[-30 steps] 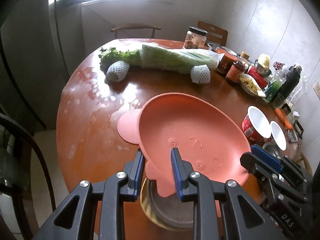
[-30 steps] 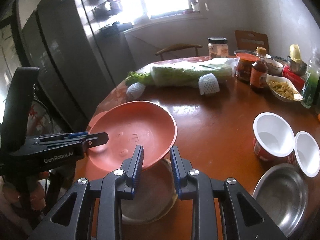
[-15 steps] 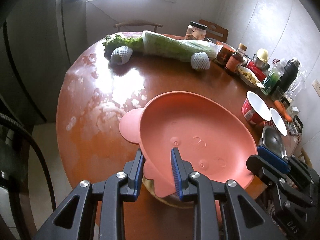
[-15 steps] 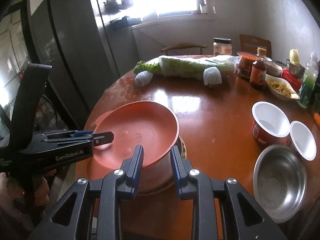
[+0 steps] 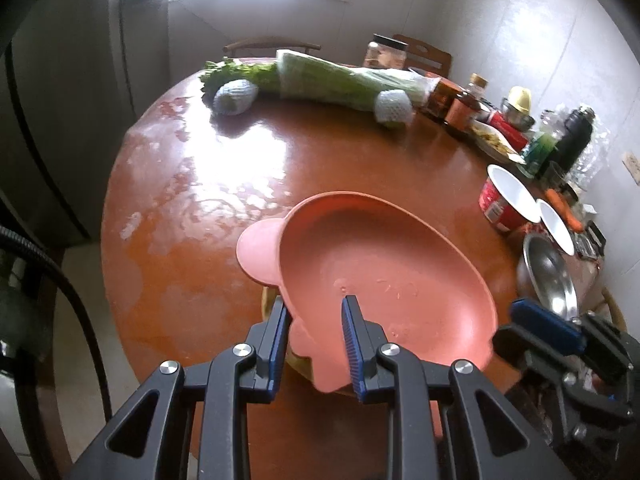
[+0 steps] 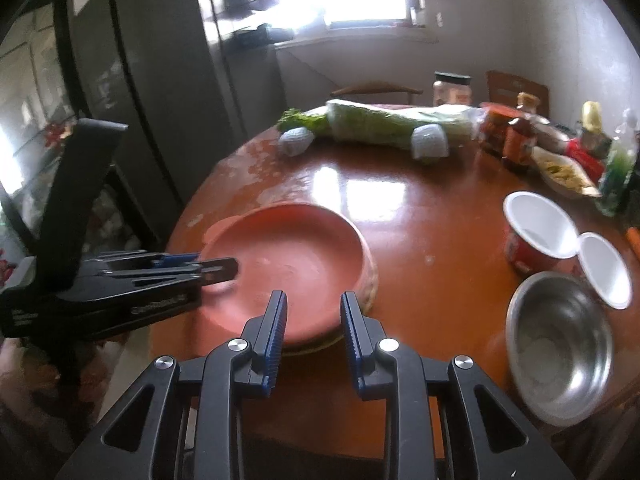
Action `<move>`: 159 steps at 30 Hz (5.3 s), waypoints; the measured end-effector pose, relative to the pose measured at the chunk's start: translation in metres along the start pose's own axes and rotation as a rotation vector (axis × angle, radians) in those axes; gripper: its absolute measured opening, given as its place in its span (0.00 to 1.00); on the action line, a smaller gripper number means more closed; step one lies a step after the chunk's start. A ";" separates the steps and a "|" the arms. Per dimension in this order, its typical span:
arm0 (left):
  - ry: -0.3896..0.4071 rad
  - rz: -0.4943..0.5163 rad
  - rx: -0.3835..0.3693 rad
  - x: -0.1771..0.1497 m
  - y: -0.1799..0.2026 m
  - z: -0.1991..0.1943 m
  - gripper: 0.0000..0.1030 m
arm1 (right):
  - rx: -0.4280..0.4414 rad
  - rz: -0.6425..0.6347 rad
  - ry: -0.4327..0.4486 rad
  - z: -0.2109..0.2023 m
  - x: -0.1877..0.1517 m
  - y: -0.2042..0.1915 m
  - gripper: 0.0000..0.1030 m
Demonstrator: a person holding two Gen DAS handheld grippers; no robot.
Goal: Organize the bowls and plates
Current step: 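Carry the pink pig plate over the steel plate stack and lower it on, then open both grippers and pull them back from the plate stack, then move both grippers to the large steel bowl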
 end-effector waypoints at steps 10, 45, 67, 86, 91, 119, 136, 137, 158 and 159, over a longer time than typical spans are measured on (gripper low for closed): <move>-0.020 -0.004 0.033 -0.006 -0.004 0.012 0.26 | 0.007 -0.031 -0.023 0.008 -0.009 -0.005 0.27; 0.077 0.013 0.102 -0.010 -0.001 -0.007 0.33 | 0.014 -0.038 -0.027 0.019 -0.010 -0.006 0.36; 0.162 -0.024 0.108 -0.001 0.004 -0.041 0.44 | -0.020 -0.056 0.047 0.004 0.001 0.002 0.49; 0.235 0.017 0.106 0.008 0.058 -0.068 0.49 | -0.066 -0.031 0.179 -0.047 0.008 0.035 0.60; 0.247 0.018 0.085 0.009 0.075 -0.073 0.49 | -0.079 0.004 0.220 -0.067 0.011 0.050 0.61; 0.212 0.094 -0.031 0.004 0.196 -0.045 0.50 | -0.231 0.100 0.286 -0.153 -0.013 0.164 0.69; 0.110 0.119 -0.040 -0.009 0.237 0.013 0.50 | -0.266 0.160 0.134 -0.119 -0.042 0.223 0.69; 0.103 0.120 -0.039 -0.010 0.237 0.017 0.50 | -0.262 0.164 0.123 -0.114 -0.045 0.225 0.69; -0.014 0.125 -0.035 -0.027 0.248 0.080 0.50 | -0.284 0.162 0.045 -0.071 -0.067 0.246 0.62; -0.016 0.126 -0.033 -0.028 0.249 0.082 0.50 | -0.281 0.162 0.043 -0.070 -0.068 0.246 0.60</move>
Point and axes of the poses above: each gripper's, at about its wrist camera, not at the fingertips, and z roughly the way its jaws point, y to its right, x to its top, the point moved 1 cm from there along z, roughly the way its jaws point, and after that the axes turned 10 degrees about y, right-handed, at the moved point
